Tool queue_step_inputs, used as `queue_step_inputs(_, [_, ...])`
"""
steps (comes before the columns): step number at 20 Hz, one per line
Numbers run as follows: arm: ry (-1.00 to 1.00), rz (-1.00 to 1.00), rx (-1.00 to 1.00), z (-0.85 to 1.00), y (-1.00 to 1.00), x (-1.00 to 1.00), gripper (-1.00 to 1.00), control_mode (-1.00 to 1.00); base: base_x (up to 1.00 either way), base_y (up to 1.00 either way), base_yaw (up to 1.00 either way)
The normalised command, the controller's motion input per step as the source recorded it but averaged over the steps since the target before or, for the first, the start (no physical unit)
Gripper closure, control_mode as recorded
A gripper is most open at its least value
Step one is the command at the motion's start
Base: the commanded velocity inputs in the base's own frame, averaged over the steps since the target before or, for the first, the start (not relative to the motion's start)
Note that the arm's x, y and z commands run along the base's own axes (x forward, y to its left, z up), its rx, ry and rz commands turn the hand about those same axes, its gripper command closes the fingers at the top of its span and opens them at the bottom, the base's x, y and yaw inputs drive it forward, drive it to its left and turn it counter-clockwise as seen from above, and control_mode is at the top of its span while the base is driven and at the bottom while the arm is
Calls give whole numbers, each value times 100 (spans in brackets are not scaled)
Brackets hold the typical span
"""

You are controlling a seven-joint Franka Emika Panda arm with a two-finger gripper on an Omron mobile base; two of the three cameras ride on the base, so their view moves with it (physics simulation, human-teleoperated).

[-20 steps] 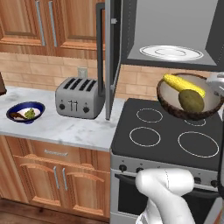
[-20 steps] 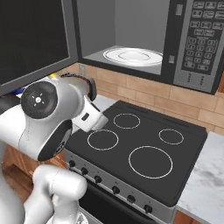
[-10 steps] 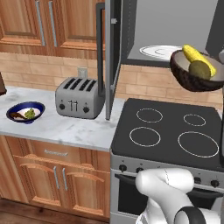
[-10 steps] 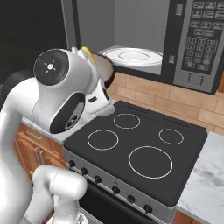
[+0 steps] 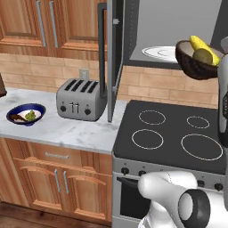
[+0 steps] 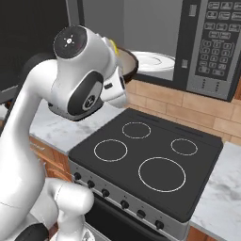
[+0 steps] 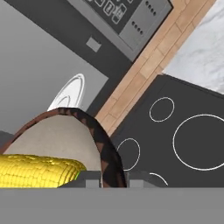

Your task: Place the bowl containing the potato and corn in the microwave. Close the microwave door and press the start button to microwave the meal.

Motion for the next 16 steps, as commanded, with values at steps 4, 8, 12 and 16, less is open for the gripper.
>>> queue_step_inputs(4, [0,-10,-4,0,1,54,100,-100,0,0,0])
queue_step_inputs(8, [0,-9,-16,1,2,48,100,-100,0,0,0])
queue_step_inputs(12, [0,-6,-12,15,0,47,100,-100,0,0,0])
queue_step_inputs(16, [0,-4,-3,41,0,42,100,-100,0,0,0])
